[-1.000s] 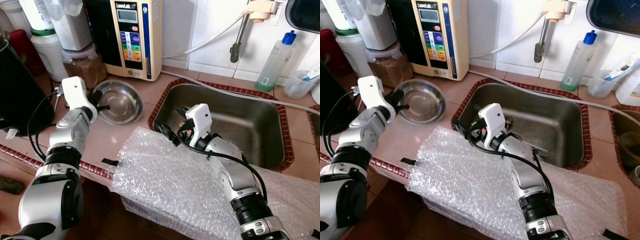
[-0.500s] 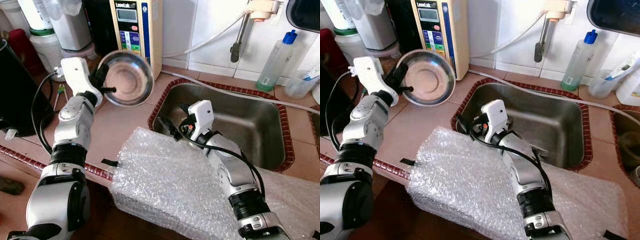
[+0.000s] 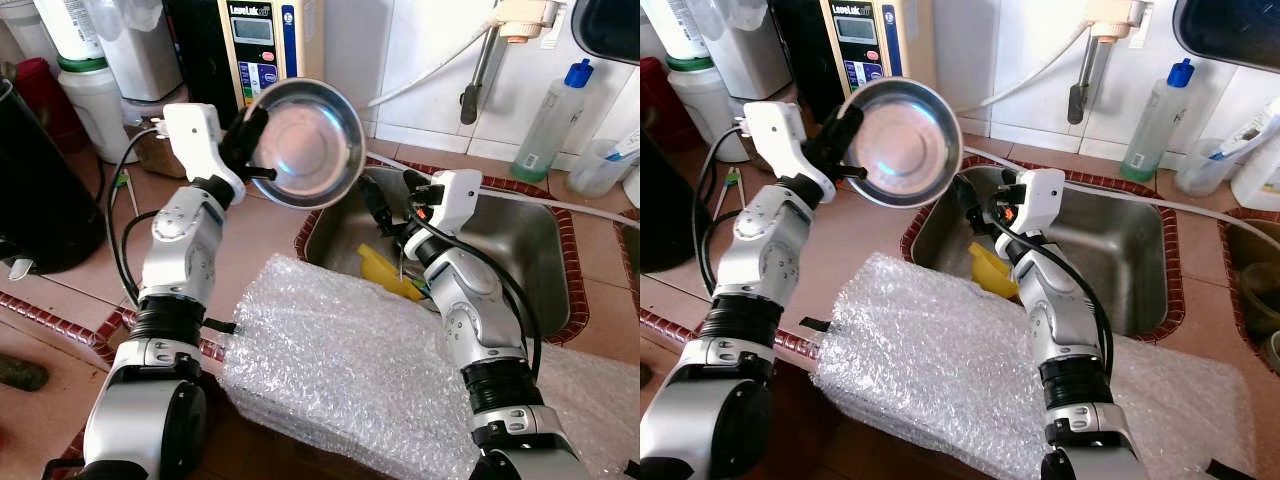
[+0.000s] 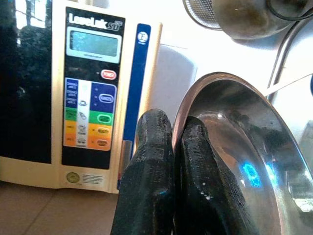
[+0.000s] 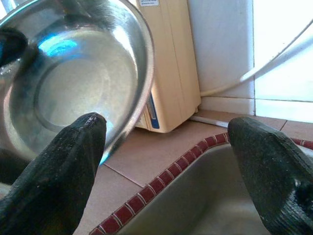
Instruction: Kitchen organization
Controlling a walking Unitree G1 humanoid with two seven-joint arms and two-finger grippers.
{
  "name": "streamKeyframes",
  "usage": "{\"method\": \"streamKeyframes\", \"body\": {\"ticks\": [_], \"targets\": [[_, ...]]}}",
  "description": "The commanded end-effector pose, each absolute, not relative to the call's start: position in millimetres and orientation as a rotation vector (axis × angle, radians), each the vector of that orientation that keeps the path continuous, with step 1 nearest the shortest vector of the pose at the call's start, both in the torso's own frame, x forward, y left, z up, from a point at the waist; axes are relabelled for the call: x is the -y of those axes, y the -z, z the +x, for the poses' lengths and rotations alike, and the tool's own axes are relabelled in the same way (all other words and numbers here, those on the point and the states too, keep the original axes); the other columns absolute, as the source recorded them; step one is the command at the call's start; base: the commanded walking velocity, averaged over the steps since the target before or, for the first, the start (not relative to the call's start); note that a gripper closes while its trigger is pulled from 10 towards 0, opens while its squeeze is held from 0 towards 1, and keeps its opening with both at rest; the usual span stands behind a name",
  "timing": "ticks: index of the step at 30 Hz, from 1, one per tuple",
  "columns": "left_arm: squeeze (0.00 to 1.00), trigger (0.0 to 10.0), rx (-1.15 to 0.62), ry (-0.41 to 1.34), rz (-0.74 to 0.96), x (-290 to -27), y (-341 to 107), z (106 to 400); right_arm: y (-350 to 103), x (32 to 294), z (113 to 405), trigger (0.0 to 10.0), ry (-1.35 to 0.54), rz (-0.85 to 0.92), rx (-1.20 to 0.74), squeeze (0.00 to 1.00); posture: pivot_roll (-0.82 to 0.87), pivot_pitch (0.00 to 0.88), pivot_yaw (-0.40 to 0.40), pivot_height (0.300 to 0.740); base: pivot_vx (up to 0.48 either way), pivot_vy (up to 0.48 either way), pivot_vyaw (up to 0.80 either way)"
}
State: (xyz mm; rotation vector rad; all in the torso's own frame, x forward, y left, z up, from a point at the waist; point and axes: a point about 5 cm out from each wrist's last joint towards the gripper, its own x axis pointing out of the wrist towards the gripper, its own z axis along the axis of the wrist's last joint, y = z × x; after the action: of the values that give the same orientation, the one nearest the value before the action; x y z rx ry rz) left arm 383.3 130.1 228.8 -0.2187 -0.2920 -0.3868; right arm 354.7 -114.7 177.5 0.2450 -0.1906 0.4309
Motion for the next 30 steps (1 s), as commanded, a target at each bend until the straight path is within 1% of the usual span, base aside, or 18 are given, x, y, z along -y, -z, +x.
{"method": "streamKeyframes", "body": {"ticks": [1,4,5,6,7,11,20,26,30], "targets": [[0.0,0.0,0.308,0.415,-0.214,-125.8,-232.9,381.1,-182.2,113.5,357.9,10.0,-0.431,0.279,0.193,0.0,-0.01,0.0,0.06,0.74,0.0,0.0,0.0],[0.0,0.0,0.307,0.43,-0.216,-121.2,-232.3,379.9,-181.7,113.2,358.5,10.0,-0.431,0.271,0.187,0.0,-0.02,0.0,0.061,0.74,0.0,0.0,0.0],[0.0,0.0,0.307,0.435,-0.218,-119.7,-232.2,379.3,-181.1,113.5,358.7,8.0,-0.43,0.272,0.184,0.0,-0.02,0.0,0.062,0.74,0.0,0.0,0.0],[0.0,0.0,0.308,0.439,-0.22,-118.8,-232.2,378.9,-180.7,113.7,358.8,8.0,-0.428,0.275,0.182,0.0,-0.02,0.0,0.062,0.74,0.0,0.0,0.0],[0.0,0.0,0.306,0.45,-0.228,-116.0,-232.0,378.1,-182.9,114.9,359.0,0.0,-0.435,0.309,0.193,0.0,-0.02,0.0,0.062,0.74,0.0,0.0,0.0],[0.0,0.0,0.312,0.475,-0.241,-111.4,-232.6,376.1,-181.4,117.7,360.6,0.0,-0.41,0.298,0.18,0.0,-0.02,0.0,0.064,0.74,0.0,0.0,0.0],[0.0,0.0,0.328,0.512,-0.262,-104.6,-236.1,373.4,-173.0,117.6,362.1,0.0,-0.403,0.344,0.132,0.0,-0.01,0.0,0.063,0.74,0.0,0.0,0.0],[0.0,0.0,0.324,0.531,-0.279,-100.3,-234.7,373.8,-171.7,115.7,370.5,0.0,-0.4,0.515,0.098,0.0,-0.02,0.0,0.071,0.74,0.0,0.0,0.0],[0.0,0.0,0.328,0.536,-0.282,-98.6,-237.6,375.6,-171.8,114.3,372.1,0.0,-0.419,0.554,0.085,0.0,-0.03,0.0,0.073,0.74,0.0,0.0,0.0]]}}
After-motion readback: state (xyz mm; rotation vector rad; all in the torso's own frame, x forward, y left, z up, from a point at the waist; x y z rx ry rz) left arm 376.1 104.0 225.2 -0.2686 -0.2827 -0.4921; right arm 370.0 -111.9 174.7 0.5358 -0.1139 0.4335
